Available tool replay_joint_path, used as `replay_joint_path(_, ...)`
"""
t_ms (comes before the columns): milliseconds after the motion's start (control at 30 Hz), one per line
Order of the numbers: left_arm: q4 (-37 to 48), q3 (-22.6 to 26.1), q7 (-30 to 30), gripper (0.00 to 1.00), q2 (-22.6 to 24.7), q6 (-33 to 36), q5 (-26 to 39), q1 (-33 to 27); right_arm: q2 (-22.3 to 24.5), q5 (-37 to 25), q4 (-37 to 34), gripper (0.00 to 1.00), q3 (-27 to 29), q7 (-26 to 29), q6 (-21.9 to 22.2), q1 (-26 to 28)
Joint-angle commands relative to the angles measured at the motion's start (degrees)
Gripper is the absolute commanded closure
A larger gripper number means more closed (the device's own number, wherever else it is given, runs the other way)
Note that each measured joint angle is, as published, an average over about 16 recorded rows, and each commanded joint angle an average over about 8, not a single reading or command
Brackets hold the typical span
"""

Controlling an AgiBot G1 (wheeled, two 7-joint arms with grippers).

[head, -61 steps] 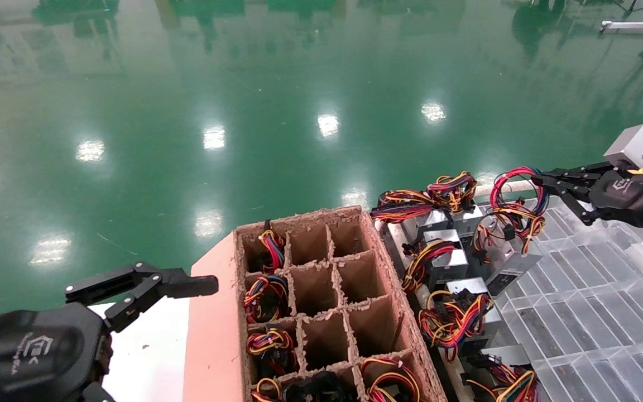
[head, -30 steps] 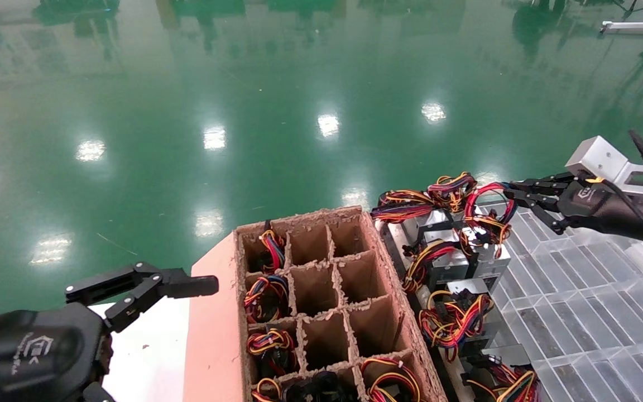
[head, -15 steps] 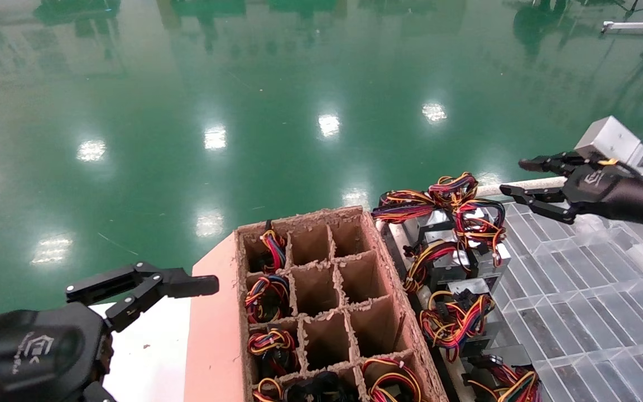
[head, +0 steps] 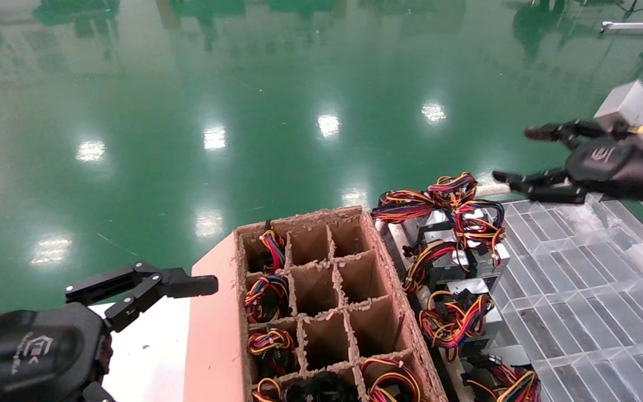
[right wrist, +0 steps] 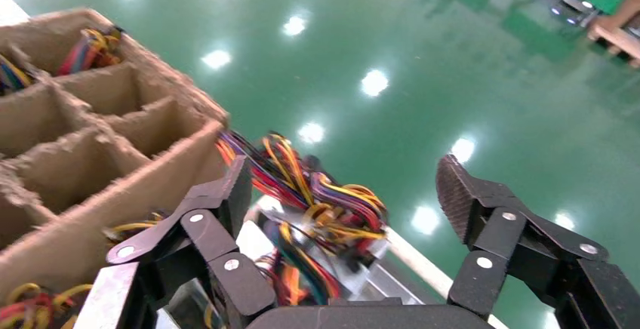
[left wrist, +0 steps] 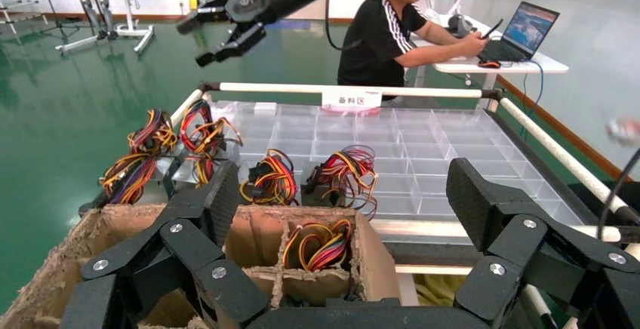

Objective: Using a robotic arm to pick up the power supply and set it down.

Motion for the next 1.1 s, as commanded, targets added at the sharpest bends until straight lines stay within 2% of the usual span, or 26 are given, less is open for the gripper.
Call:
replay_joint_path(33,0.0,0.0,0.0,0.0,0.0,0.0,0.0,0.0,0.36,1.09,2.25,0.0,0.6,1.05,-0.39,-1.59)
replay_joint_path(1100,0.0,0.01,0.01,0.0,0.0,0.0,-0.01,-0.01,6.05,18.37,37.87,0.0,10.17,17.66,-6.56,-26.86)
